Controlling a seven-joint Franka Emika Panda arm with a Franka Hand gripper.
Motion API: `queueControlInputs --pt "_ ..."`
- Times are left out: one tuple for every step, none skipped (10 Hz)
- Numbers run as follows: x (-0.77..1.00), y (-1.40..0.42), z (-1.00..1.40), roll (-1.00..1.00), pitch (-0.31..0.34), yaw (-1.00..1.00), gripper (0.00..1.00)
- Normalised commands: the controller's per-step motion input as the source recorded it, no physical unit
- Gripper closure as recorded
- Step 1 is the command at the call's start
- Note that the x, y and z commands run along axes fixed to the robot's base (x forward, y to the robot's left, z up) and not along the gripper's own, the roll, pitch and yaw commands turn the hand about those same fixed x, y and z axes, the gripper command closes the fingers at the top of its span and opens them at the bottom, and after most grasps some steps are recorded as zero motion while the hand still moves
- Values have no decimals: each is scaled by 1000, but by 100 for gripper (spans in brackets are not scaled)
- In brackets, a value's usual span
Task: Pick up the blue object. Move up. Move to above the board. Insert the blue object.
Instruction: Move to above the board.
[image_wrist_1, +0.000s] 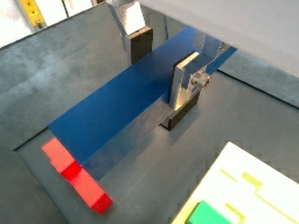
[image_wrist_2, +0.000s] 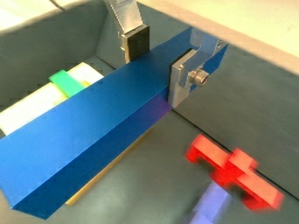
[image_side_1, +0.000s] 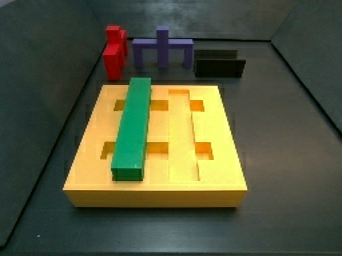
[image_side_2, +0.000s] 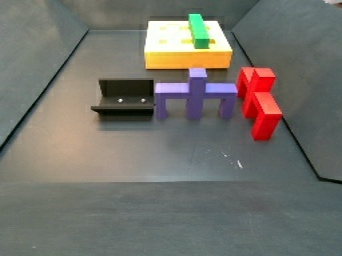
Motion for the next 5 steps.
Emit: queueControlInputs --pt "367 -1400 343 6 37 1000 100" --pt "393 -1400 333 10 44 1000 100" --pt "497 -1400 337 4 57 1000 100" --pt "361 -969 240 7 63 1000 100" --pt "206 -494 134 17 72 1000 100"
